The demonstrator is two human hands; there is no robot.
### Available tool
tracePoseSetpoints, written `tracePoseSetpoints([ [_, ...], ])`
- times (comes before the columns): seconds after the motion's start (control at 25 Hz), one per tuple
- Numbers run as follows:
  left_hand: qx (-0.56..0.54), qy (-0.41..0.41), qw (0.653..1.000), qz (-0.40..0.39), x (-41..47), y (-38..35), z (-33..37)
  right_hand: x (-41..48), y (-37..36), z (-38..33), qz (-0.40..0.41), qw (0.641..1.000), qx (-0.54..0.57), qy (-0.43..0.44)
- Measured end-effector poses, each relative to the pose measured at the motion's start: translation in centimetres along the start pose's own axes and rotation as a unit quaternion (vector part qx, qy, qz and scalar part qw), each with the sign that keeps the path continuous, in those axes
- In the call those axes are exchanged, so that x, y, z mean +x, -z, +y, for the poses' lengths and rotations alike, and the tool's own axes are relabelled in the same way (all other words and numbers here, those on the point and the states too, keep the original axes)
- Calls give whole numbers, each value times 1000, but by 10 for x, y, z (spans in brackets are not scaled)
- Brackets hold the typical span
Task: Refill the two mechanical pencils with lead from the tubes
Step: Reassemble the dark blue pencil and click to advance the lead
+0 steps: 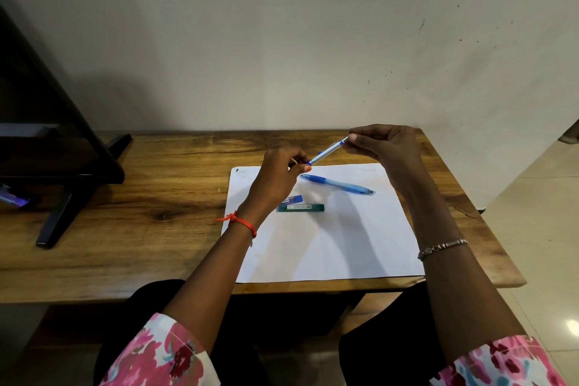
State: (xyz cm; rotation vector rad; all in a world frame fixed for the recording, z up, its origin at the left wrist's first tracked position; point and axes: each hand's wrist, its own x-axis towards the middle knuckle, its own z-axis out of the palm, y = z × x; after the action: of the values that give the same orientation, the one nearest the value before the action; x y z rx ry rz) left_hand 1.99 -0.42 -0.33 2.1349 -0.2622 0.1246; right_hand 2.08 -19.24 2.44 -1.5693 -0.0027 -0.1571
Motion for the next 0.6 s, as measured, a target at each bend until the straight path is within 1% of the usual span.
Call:
tracePoseSetpoints([
  [0.12, -6, 2, 1000, 1, -1, 0, 0, 0, -1, 0, -7, 1000, -24, -1],
  [0.36, -23, 7, 1000, 12, -2, -1, 0, 1, -4, 2, -17, 1000, -18, -1],
  [0.48, -32, 7, 999, 15, -3, -1, 0, 1, -6, 3, -29, 1000, 6, -7],
  [0.6, -49, 14, 999, 9, -5, -4, 2, 1, -9, 3, -41, 997, 60, -21],
])
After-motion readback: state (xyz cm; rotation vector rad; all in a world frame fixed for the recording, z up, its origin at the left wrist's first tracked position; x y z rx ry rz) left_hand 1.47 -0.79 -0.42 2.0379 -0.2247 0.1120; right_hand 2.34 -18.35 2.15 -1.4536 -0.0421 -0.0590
